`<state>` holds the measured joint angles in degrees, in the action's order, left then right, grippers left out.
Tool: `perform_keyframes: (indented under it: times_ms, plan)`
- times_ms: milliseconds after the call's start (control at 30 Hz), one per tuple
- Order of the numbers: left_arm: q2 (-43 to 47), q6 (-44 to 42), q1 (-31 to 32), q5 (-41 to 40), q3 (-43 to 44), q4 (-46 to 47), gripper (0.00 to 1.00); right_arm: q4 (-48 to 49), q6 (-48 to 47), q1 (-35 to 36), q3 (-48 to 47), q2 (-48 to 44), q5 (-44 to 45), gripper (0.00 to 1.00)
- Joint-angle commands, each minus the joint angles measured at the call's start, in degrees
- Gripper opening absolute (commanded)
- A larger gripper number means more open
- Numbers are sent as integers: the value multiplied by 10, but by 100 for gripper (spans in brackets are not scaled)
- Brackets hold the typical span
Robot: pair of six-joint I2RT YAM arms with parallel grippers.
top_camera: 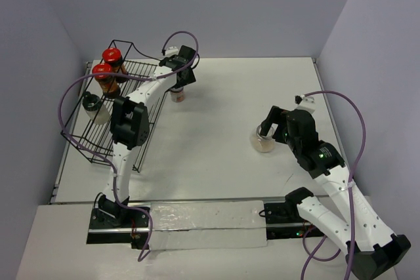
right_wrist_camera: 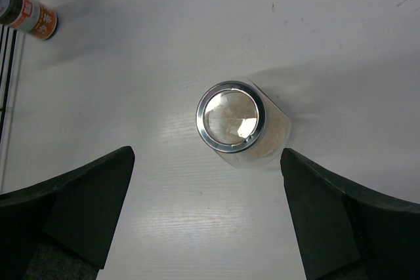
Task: Organize the condiment bottles
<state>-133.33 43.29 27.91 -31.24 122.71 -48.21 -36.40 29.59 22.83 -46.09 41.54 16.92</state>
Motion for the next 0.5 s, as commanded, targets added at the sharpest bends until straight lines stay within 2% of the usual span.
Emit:
perform_keyframes:
  times_ms: [0, 67, 200, 233, 300, 367, 433, 467]
  plan:
    - [-19, 3, -14, -6, 33, 32, 94, 26, -10, -2, -19, -3, 8, 100]
    - [-24, -1, -14, -1, 39, 32, 91, 26, -10, -2, -18, -2, 10, 100]
    - [-26, -4, -15, 1, 31, 38, 75, 28, -9, -3, -20, 6, 8, 100]
    - [-26, -4, -15, 0, 29, 38, 75, 28, -9, -3, -20, 6, 7, 100]
    - [-22, -11, -14, 6, 21, 45, 55, 31, -10, -2, -21, 8, 7, 100]
    - [-16, -20, -14, 15, 16, 49, 40, 30, -12, -2, -26, 11, 9, 100]
    - [-10, -24, -13, 22, 16, 47, 15, 27, -11, -3, -28, 13, 11, 100]
    - [-4, -27, -11, 23, 18, 47, 10, 28, -11, -3, -28, 13, 11, 100]
